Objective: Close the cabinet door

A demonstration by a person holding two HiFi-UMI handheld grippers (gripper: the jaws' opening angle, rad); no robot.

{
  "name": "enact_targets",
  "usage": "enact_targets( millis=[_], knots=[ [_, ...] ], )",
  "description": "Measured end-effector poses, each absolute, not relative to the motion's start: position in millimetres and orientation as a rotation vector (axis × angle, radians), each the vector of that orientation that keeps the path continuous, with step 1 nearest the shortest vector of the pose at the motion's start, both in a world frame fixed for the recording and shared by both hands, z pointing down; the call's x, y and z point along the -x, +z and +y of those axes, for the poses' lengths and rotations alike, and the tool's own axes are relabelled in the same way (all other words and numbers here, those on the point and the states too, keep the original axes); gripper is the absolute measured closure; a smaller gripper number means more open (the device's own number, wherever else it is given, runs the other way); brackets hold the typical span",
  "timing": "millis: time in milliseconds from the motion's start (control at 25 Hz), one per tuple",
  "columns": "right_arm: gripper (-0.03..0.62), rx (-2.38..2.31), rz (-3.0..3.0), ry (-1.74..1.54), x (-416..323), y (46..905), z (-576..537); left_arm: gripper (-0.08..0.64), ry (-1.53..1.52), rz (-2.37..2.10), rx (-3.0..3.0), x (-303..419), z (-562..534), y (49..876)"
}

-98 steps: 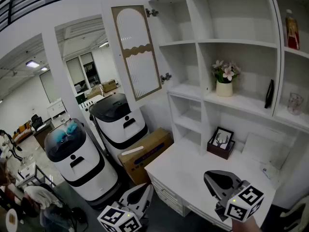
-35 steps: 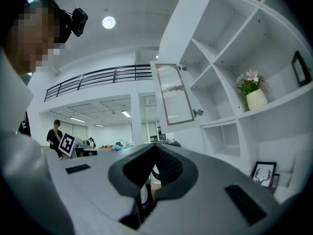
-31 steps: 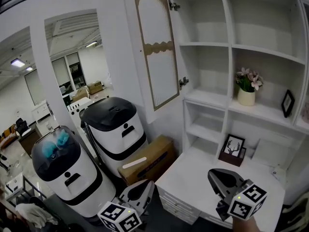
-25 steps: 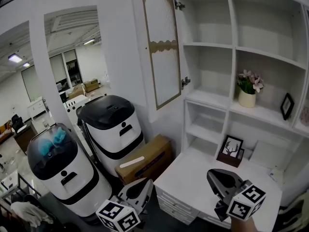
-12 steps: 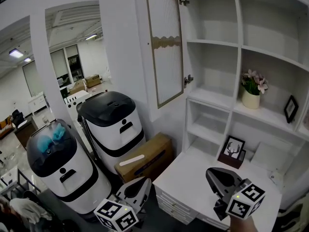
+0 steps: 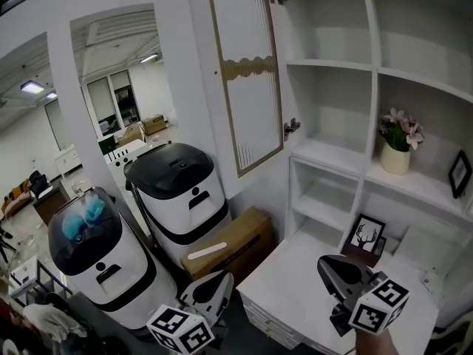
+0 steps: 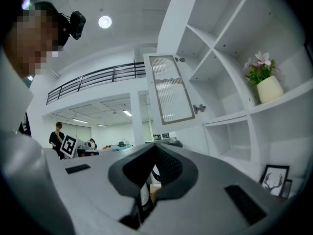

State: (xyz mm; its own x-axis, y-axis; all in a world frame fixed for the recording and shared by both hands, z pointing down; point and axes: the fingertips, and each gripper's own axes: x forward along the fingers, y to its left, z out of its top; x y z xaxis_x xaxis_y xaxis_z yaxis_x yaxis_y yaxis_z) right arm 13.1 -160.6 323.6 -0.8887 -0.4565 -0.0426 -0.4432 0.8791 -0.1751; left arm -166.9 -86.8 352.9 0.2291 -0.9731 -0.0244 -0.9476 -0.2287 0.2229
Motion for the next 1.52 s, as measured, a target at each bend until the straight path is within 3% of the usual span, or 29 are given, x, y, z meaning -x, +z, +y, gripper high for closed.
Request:
enact_targets(
  millis=[840,1520],
  knots=[
    [0.588,0.541,2.948,-0.267,-29.6,317.7,-222.6,0.555,-0.199,-2.013,-2.278,150.2,-131.6,331.8],
    [0.588,0.661,2.909,-0.301,-17.5,327.0,-277.4,0.554,-0.192,-1.989,-2.296,193.8,-200.9,331.9]
  ],
)
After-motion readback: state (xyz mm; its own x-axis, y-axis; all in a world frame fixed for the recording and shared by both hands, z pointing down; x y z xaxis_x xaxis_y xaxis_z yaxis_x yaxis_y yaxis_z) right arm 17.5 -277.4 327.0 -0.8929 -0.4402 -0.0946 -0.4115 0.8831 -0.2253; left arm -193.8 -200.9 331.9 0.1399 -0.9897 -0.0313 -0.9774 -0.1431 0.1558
